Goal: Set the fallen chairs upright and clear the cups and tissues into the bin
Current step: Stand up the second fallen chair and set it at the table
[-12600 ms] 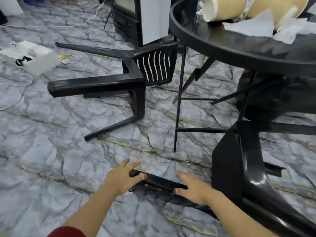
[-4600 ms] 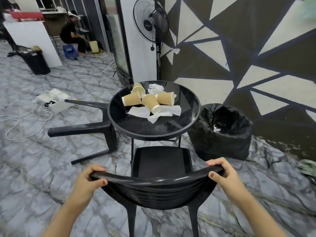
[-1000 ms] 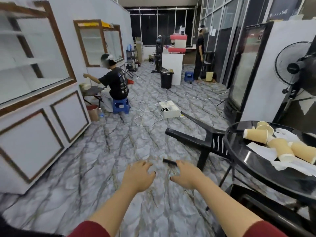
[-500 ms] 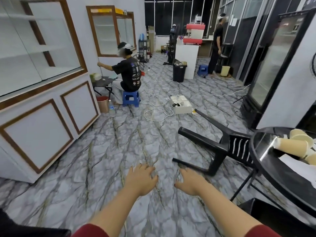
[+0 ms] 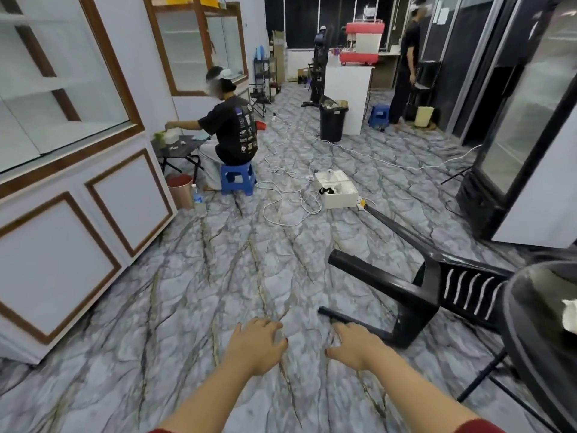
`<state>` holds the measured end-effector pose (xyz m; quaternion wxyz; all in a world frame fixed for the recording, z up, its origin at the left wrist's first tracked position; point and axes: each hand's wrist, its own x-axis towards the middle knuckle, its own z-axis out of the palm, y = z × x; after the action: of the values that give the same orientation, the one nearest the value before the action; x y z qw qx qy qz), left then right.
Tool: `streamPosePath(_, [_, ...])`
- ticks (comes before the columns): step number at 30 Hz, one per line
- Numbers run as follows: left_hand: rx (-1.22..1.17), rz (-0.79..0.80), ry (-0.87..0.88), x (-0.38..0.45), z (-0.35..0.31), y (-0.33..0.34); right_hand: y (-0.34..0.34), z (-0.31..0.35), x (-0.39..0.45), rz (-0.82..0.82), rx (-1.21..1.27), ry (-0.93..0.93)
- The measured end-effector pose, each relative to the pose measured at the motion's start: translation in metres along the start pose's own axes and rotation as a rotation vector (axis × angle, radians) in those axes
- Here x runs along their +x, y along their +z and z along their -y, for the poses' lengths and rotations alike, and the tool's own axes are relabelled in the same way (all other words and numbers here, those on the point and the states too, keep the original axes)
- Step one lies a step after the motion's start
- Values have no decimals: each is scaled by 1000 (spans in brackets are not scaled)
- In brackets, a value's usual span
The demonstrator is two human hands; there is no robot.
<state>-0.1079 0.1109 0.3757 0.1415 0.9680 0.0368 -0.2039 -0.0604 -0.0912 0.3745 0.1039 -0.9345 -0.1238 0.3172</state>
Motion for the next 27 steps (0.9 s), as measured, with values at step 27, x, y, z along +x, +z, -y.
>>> streamPosePath(27, [45, 176, 103, 380, 104, -183, -198, 78, 337, -5, 131, 117])
